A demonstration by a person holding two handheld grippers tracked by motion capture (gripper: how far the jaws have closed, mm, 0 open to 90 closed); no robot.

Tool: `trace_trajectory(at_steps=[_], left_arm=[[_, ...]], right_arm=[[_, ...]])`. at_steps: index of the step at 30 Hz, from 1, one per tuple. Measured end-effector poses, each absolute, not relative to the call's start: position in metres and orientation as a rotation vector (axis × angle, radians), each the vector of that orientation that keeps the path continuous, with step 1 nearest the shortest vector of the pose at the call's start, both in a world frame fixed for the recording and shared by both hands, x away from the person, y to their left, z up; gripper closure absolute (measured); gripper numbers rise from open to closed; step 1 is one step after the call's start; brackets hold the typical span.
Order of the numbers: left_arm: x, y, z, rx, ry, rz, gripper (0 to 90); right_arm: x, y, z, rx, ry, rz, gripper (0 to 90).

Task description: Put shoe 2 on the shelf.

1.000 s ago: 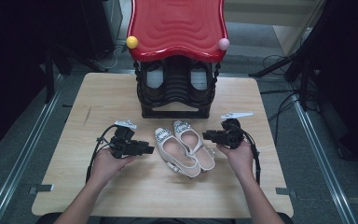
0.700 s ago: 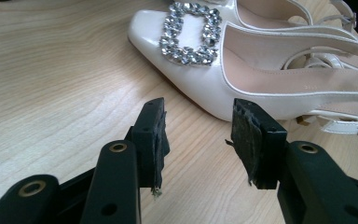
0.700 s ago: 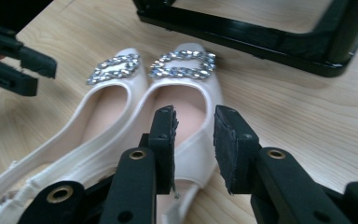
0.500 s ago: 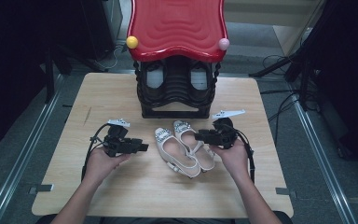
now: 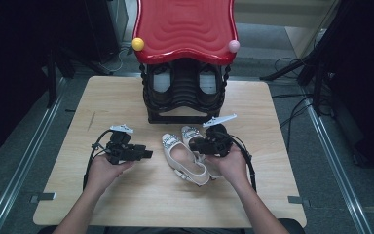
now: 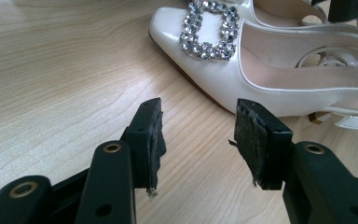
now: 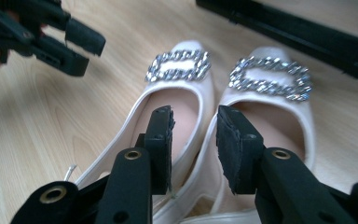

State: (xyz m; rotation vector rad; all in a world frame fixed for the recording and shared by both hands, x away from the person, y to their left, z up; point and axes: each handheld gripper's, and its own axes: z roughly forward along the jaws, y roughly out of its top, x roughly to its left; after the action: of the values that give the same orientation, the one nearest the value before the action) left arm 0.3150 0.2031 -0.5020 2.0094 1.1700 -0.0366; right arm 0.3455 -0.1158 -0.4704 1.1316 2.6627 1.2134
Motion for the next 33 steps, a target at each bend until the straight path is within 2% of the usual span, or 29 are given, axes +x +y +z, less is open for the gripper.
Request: trace_trajectory(at_steps=[21,24,33], left_arm=[[0.316,0.201,-0.505,2.027,1.169,-0.037,51.4],[0.315,0.201,-0.505,2.03,1.166,-0.036,51.4],[0.316,0.204,-0.504,2.018,1.171,-0.032,51.4]], right_arm=[[0.349,-0.095,-0.49,1.202,2.755,0.979,62.5],[0.352,-0.089,-0.5,1.213,2.78,0.899,59.5],[0.35,-0.091,-0.499,1.23,2.764,0.842,66.5]])
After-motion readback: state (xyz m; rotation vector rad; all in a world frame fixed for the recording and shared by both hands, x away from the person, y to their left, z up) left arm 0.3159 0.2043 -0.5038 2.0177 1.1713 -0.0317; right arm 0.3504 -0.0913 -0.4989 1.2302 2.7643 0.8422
